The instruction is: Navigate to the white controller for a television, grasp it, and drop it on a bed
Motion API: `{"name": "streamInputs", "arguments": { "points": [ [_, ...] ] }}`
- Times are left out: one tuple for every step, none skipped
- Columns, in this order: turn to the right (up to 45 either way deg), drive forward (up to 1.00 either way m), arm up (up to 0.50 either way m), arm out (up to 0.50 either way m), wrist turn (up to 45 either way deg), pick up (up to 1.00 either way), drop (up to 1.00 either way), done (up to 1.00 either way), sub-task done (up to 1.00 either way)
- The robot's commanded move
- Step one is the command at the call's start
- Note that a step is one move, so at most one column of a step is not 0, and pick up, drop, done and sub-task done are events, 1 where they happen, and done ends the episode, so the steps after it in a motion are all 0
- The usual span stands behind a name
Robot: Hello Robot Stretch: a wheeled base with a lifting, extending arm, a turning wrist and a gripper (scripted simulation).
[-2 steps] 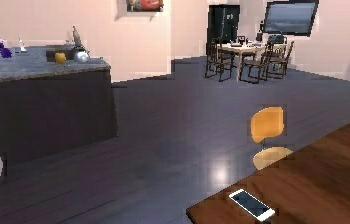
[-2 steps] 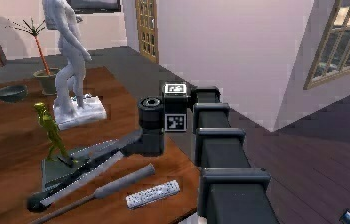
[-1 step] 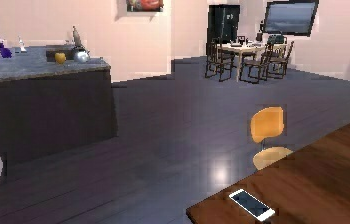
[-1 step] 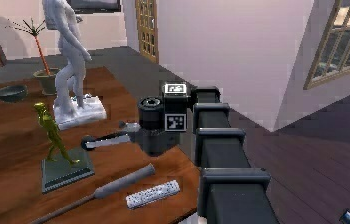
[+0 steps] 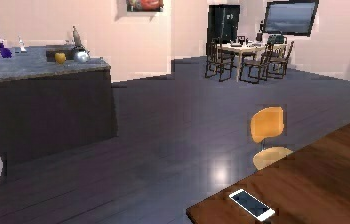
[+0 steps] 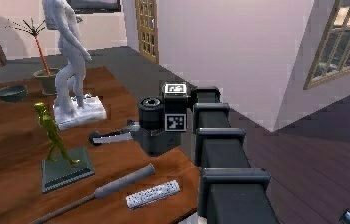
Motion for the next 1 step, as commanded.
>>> {"name": "streamInputs", "arguments": {
  "points": [
    [0.0, 0.0, -0.3, 0.0, 0.0, 0.0, 0.0, 0.0, 0.0]
  ]
}}
